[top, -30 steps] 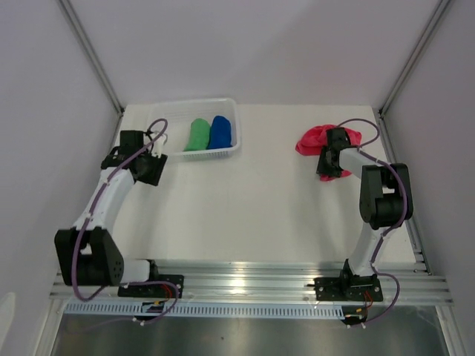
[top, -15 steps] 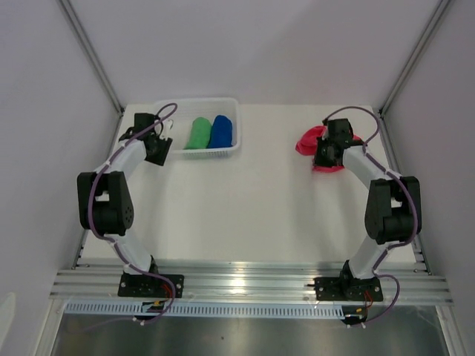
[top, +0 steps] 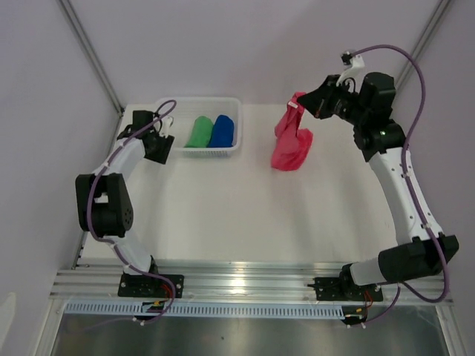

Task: Roll the towels
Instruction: Move the towel to the center of the board, then flatten the towel

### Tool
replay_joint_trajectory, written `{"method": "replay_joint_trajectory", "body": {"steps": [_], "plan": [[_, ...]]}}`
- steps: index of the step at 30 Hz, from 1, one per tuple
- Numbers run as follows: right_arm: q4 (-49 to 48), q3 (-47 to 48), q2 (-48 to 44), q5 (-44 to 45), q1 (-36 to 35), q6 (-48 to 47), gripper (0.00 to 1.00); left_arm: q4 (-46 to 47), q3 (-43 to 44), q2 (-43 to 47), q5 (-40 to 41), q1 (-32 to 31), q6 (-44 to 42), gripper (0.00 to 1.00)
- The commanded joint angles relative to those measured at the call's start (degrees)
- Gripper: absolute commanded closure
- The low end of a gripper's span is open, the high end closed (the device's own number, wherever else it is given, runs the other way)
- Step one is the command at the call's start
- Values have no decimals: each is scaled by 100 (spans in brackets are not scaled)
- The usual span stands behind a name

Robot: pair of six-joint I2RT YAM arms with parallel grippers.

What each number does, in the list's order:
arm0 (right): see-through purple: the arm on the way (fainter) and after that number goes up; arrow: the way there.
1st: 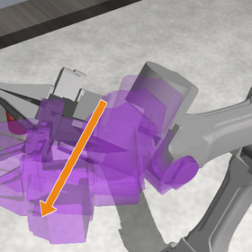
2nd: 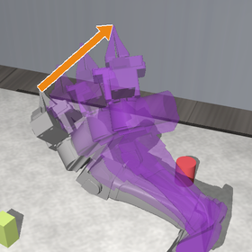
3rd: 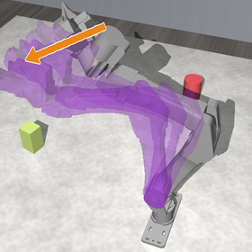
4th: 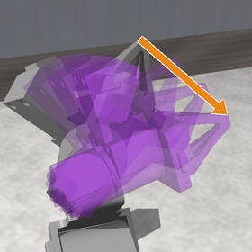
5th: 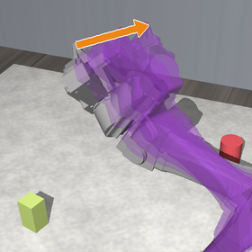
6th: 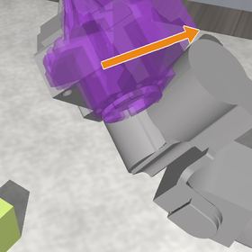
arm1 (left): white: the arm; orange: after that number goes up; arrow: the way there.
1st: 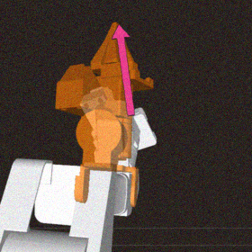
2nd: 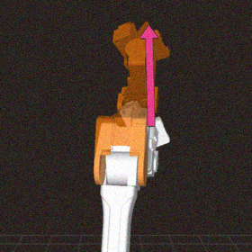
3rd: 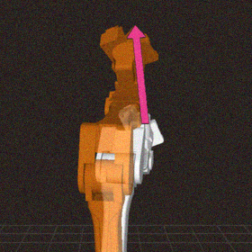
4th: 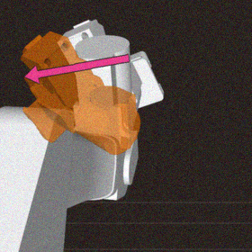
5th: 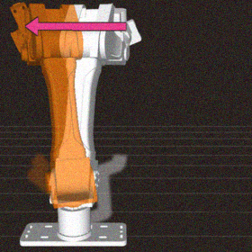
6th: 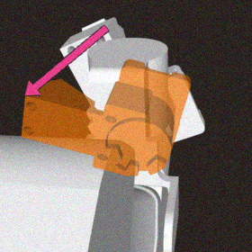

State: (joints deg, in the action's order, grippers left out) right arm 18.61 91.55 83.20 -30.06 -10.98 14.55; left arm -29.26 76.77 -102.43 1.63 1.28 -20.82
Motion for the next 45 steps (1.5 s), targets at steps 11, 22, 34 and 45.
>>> {"method": "replay_joint_trajectory", "body": {"steps": [11, 22, 34, 45], "plan": [[-16, -2542, -1455, -52, 35, 1795, 100, -1126, 883, 1656, -1559, -768, 69, 29], [-281, -5026, -1236, 990, 1738, 2800, 53, -1707, 401, 1402, -1438, -3536, -546, 24], [2038, -3996, -1509, 2610, 686, 847, 48, -424, -532, 137, -472, -5120, -1345, 15], [1630, -5435, -1685, 2242, -176, 2024, 42, -106, -102, -768, -601, -5146, -1724, 14]]}}
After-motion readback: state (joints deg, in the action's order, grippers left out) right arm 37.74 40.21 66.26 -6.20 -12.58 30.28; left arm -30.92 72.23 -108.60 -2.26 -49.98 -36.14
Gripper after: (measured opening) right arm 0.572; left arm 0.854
